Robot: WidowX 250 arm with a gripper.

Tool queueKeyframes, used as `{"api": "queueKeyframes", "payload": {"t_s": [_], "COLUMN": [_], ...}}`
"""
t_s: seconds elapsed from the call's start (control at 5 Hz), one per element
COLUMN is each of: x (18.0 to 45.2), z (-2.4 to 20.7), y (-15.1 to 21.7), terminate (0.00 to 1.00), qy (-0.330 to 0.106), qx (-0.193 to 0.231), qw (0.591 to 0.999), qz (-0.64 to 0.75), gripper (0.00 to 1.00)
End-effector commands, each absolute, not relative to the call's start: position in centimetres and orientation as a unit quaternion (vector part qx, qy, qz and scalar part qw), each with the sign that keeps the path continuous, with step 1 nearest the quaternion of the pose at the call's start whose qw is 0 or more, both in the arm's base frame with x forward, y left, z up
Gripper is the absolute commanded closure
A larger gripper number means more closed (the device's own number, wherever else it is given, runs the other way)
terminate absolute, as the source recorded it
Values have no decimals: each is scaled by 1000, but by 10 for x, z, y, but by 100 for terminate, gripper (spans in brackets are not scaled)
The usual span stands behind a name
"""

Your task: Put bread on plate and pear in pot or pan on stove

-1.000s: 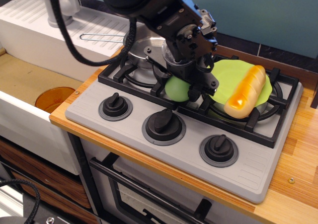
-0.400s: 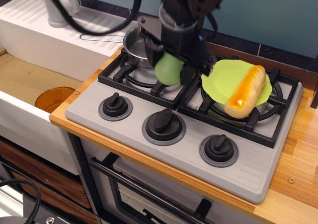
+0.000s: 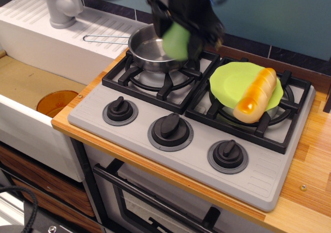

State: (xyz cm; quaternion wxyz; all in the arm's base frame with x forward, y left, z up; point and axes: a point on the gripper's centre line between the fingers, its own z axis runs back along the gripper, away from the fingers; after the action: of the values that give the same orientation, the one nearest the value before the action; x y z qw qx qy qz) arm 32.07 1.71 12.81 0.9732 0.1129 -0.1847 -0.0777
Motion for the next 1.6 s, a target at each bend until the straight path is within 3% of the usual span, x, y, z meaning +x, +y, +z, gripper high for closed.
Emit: {"api": "queueKeyframes", "payload": {"t_s": [0.0,0.8,1.0,1.4], "x": [358,362,357,346], "z": [137,85,81,100], "y": [41,50,46,33], "terminate": [0,0,0,0], "qy": [-226,-261,-260,-245], "qx": [103,88,91,94], "qw": [964,957,957,962], "qz": [-99,-92,-90,-79], "gripper": [100,100,0,0]}}
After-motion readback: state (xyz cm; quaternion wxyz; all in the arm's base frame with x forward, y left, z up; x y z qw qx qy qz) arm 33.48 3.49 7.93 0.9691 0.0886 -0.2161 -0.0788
